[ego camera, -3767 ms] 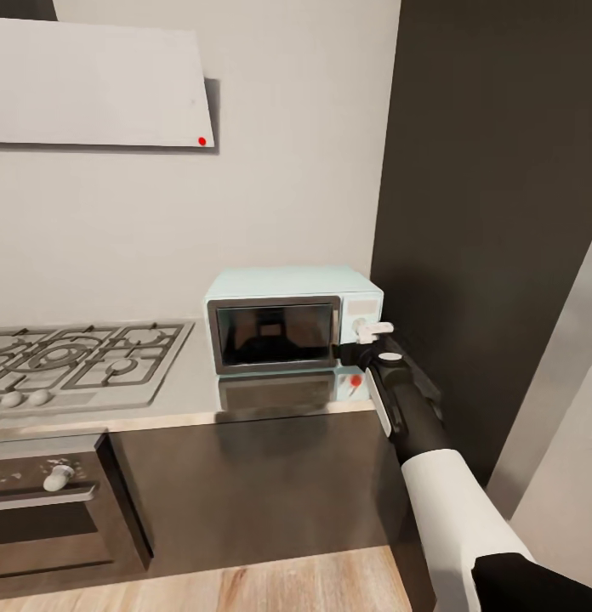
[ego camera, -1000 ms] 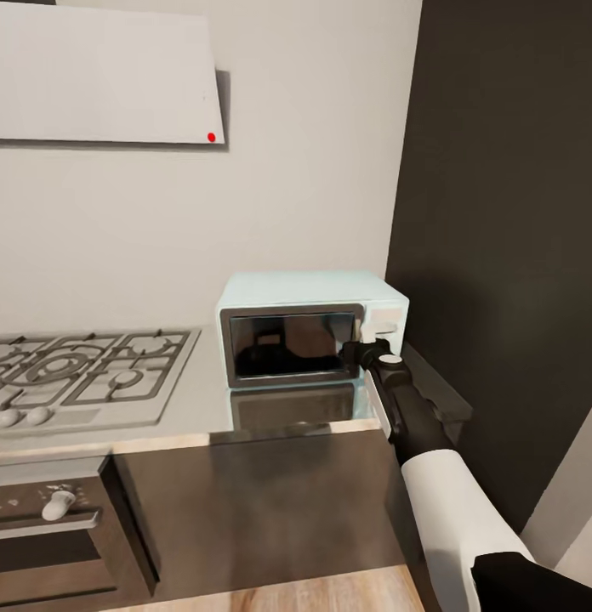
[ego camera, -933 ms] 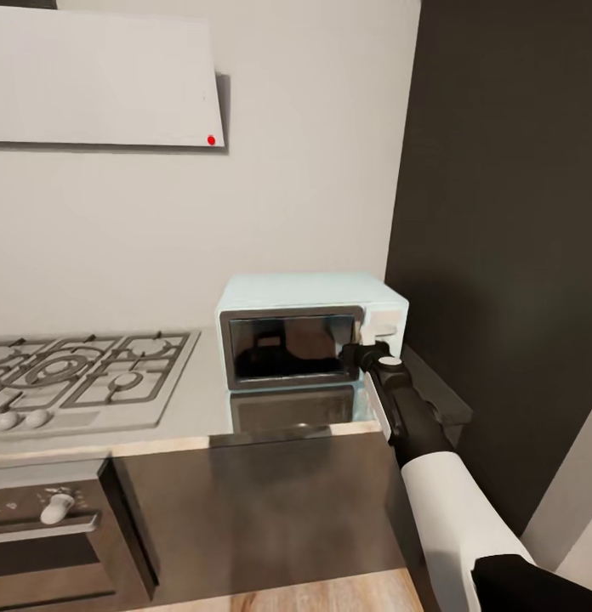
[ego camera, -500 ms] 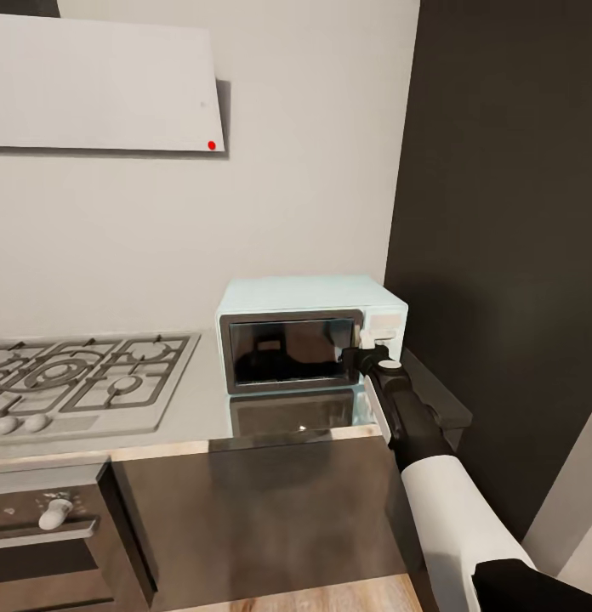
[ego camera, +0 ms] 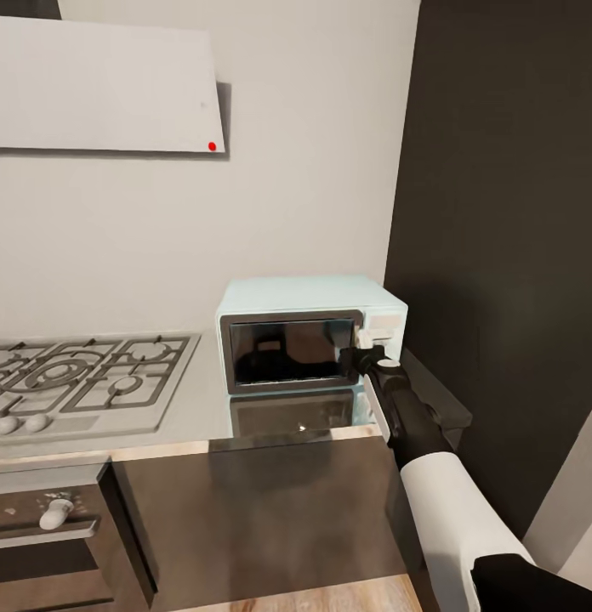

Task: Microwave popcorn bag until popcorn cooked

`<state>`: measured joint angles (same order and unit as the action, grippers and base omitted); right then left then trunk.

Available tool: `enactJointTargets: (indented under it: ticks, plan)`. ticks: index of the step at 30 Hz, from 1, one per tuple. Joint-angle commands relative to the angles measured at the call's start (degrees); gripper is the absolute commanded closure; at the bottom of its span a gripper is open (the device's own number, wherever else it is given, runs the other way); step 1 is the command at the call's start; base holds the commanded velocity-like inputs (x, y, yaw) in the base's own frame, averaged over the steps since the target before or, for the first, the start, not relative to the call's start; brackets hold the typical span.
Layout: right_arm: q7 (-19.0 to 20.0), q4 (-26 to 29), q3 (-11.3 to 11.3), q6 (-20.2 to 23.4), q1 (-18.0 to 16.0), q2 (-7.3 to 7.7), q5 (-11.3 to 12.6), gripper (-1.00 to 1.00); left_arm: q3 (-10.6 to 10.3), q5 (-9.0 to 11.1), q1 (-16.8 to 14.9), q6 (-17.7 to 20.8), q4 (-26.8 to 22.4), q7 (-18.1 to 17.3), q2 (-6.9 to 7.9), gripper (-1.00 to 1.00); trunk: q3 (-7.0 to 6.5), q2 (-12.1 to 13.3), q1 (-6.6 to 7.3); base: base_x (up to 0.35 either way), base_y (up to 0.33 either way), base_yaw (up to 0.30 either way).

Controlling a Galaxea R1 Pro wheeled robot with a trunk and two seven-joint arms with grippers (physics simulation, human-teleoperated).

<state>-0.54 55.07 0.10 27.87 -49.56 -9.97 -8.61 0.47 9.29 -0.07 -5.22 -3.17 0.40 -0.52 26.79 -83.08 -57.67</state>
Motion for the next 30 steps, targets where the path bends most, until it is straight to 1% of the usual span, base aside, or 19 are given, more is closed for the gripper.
enactJointTargets:
  ticks: [1,16,30]
  plan:
    - [-1.25,0.15,-0.17,0.17,-0.54,-0.03,-2.01,1.0,-0.02,0.38,-0.01,-0.14,0.0,0.04,-0.01,-1.0,0.05,0.0,-1.06,0.0,0.0,0.0]
    - [-1.33,0.2,-0.19,0.18,-0.54,-0.03,-2.21,1.0,0.03,0.38,-0.01,-0.14,-0.03,0.06,0.02,-1.0,0.05,0.0,-1.06,-0.011,0.0,0.0]
    - [-1.39,0.12,-0.19,0.17,-0.54,-0.03,-2.03,1.0,0.06,0.38,-0.01,-0.14,-0.09,0.06,-0.01,-1.0,0.05,0.0,-1.06,-0.296,0.0,0.0]
